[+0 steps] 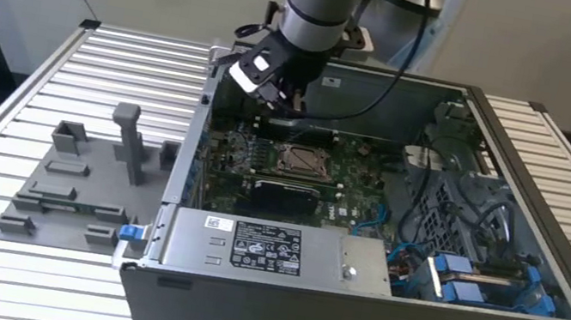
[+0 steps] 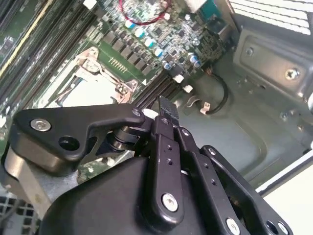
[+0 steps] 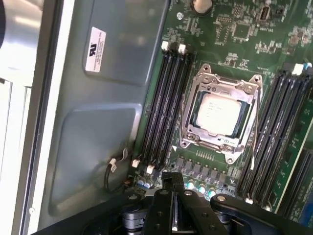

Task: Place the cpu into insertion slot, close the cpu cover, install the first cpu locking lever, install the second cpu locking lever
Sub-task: 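Install the first cpu locking lever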

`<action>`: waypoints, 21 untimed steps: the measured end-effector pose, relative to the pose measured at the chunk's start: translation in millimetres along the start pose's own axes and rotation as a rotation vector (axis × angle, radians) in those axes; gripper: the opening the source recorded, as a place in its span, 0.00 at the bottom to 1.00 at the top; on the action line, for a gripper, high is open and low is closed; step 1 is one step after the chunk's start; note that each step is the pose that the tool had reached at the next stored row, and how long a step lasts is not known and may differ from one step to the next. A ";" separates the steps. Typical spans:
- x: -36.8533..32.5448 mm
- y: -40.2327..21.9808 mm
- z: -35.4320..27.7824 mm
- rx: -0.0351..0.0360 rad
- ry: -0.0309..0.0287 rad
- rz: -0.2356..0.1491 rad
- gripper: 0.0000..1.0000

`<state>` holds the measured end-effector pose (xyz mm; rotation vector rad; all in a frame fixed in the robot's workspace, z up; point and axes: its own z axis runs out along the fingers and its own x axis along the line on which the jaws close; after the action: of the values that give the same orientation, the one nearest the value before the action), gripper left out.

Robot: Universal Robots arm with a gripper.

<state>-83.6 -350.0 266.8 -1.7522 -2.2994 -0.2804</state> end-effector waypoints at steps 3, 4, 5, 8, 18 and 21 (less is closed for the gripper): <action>0.0 0.0 0.2 -0.0279 -0.0111 -0.046 0.11; -0.1 0.0 0.3 -0.0343 -0.0139 -0.063 0.11; -0.1 0.1 0.5 -0.0372 -0.0157 -0.080 0.11; -0.4 0.0 1.4 -0.0328 -0.0177 -0.135 0.11; -1.2 0.0 4.0 -0.0203 -0.0255 -0.319 0.11; -1.4 -0.1 4.5 -0.0212 -0.0295 -0.373 0.11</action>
<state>-83.6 -350.0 262.1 -1.3315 -2.6438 -0.3457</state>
